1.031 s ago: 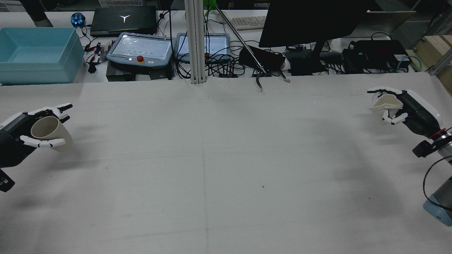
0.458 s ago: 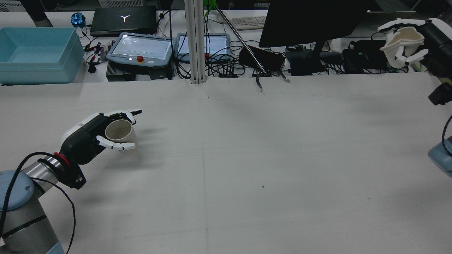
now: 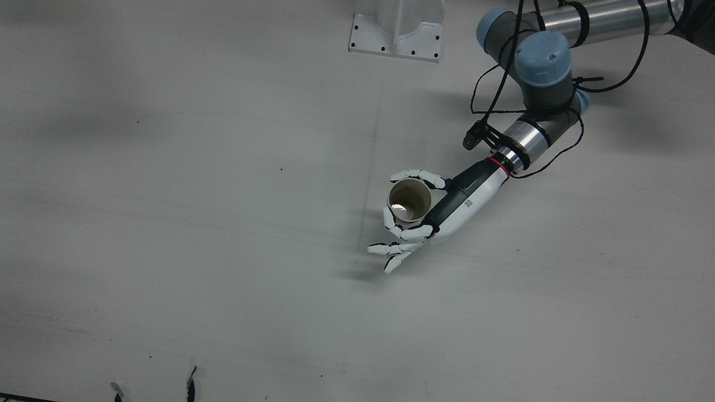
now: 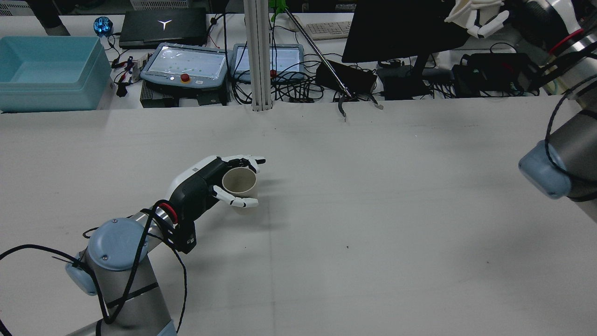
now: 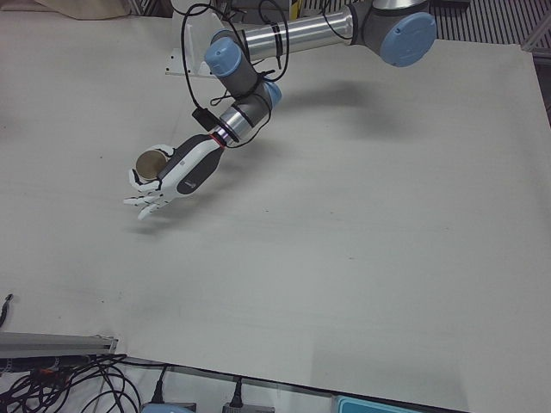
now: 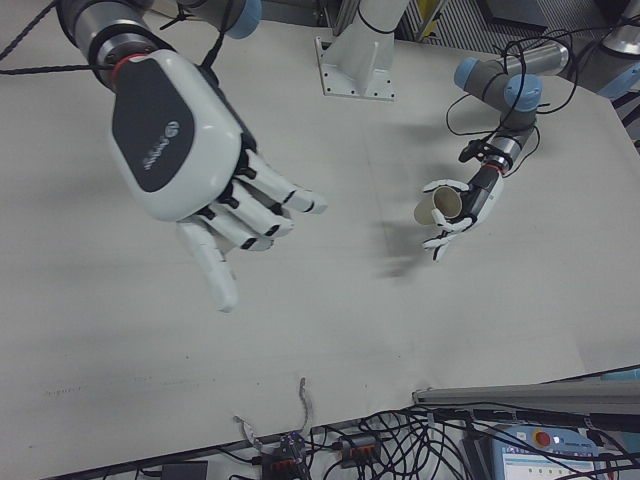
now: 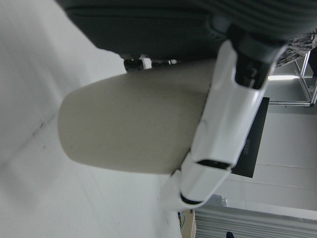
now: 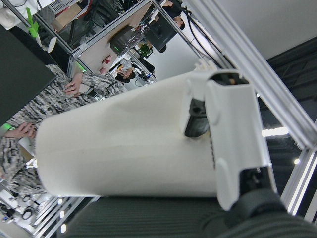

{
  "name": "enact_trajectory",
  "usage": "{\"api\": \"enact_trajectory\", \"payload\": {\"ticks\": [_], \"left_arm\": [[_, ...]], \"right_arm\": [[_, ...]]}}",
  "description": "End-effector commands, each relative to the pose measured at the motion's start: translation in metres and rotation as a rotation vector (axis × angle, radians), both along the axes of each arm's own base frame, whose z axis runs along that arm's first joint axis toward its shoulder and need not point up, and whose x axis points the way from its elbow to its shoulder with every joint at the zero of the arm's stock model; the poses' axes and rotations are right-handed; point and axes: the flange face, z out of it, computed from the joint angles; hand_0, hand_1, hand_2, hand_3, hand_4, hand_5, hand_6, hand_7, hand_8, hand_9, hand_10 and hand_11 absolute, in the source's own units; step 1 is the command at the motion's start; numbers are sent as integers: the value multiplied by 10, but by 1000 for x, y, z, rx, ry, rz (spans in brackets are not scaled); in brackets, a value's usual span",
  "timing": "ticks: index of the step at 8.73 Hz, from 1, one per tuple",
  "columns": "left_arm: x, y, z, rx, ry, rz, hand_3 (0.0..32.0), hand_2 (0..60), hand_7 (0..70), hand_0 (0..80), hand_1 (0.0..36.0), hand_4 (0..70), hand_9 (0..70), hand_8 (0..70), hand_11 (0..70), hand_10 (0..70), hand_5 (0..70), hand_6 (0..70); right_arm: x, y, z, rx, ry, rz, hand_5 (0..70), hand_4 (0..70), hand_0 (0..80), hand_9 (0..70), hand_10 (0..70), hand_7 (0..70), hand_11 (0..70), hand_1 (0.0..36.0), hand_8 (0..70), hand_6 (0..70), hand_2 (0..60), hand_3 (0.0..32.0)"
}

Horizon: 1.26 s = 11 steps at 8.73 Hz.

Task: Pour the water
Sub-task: 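Lift both cups and carry them toward each other over the table center, then tilt the white cup over the beige cup's mouth with the right hand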

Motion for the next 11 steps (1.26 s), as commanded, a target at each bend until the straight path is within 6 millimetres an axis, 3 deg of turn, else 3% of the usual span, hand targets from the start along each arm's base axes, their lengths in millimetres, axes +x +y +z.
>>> {"api": "enact_trajectory", "payload": {"ticks": [1, 3, 4, 5, 6, 8, 9, 10, 11], "left_arm": [[72, 15, -54, 4, 14, 68, 0, 600, 182, 800, 360, 616, 34, 59, 137, 68, 700, 201], [81, 9, -95, 23, 55, 67, 0, 600, 184, 800, 360, 619, 38, 62, 141, 70, 700, 204], [78, 5, -106, 30, 70, 60, 0, 600, 189, 800, 360, 626, 40, 62, 142, 71, 700, 208], [68, -7, -108, 29, 75, 40, 0, 600, 194, 800, 360, 633, 42, 62, 142, 71, 700, 212], [50, -24, -112, 33, 84, 12, 0, 600, 199, 800, 360, 648, 44, 63, 142, 71, 700, 216], [8, -57, -115, 17, 98, -44, 0, 600, 202, 800, 360, 657, 44, 63, 139, 69, 700, 216], [-5, -65, -116, 1, 108, -57, 0, 600, 200, 800, 360, 655, 43, 62, 138, 68, 700, 214], [-9, -63, -118, 3, 112, -60, 0, 600, 200, 800, 360, 658, 43, 61, 138, 68, 700, 214], [-12, -64, -118, 5, 115, -63, 0, 600, 200, 800, 360, 655, 42, 62, 137, 68, 700, 212]], "right_arm": [[-115, 16, -88, 124, 169, 51, 229, 619, 800, 577, 0, 700, 0, 360, 417, 660, 600, 0], [-208, 62, -129, 211, 281, 91, 224, 580, 800, 547, 0, 700, 0, 360, 388, 616, 600, 0], [-238, 90, -139, 222, 313, 125, 221, 558, 800, 519, 0, 700, 0, 360, 365, 590, 600, 0], [-258, 106, -142, 233, 347, 129, 217, 525, 800, 490, 0, 700, 0, 360, 344, 552, 600, 0], [-272, 115, -132, 228, 386, 119, 216, 465, 800, 464, 0, 700, 0, 360, 327, 515, 600, 0], [-289, 127, -106, 188, 431, 107, 215, 425, 800, 458, 0, 700, 0, 360, 325, 496, 600, 0], [-288, 129, -94, 163, 443, 115, 215, 401, 800, 456, 0, 700, 0, 360, 324, 485, 600, 0], [-281, 128, -98, 156, 419, 135, 215, 385, 800, 451, 0, 700, 0, 360, 320, 474, 600, 0], [-251, 117, -107, 157, 363, 173, 215, 369, 800, 458, 0, 700, 0, 360, 327, 469, 600, 0]]}}
